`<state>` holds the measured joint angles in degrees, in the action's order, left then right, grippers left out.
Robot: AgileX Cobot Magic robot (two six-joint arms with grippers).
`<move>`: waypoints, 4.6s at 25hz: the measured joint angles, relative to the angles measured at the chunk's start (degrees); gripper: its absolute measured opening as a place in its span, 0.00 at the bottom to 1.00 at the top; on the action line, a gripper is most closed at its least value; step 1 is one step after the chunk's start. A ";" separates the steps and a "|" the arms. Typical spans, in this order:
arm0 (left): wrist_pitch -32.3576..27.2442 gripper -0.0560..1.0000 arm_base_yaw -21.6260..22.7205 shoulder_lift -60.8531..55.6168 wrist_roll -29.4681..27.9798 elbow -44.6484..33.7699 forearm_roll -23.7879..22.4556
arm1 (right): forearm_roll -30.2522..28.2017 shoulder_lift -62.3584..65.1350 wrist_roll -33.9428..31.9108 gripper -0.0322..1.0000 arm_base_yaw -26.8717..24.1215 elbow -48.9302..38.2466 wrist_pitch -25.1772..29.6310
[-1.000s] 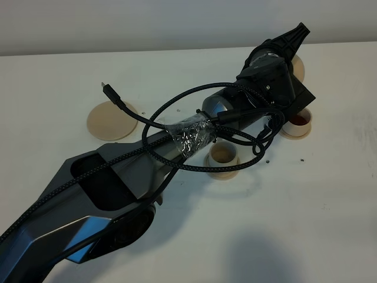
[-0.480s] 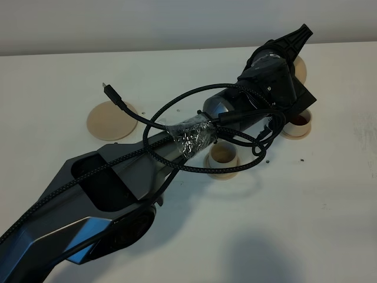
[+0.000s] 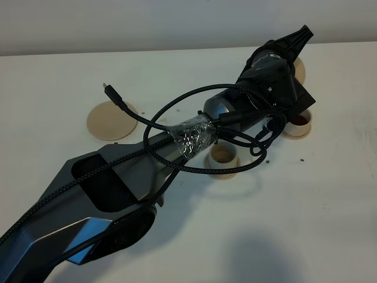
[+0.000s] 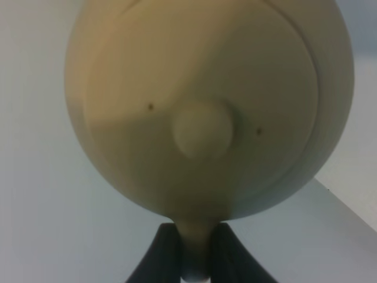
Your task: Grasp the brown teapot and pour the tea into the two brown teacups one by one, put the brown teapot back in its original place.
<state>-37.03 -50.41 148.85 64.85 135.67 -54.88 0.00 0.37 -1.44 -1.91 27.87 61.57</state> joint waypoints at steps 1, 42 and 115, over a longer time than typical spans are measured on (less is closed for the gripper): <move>-0.09 0.20 -0.11 0.00 0.00 0.00 0.00 | 0.00 0.00 0.00 0.01 0.00 0.00 0.00; 0.66 0.20 -0.53 0.00 -0.44 0.00 -3.34 | 0.00 0.00 0.05 0.01 0.00 0.00 0.00; -4.99 0.20 -1.16 -0.73 -20.62 -2.83 0.69 | 0.00 0.00 0.05 0.01 0.00 0.00 0.00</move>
<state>-42.02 -51.57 148.12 44.22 132.83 -54.19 0.00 0.37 -1.39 -1.91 27.87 61.57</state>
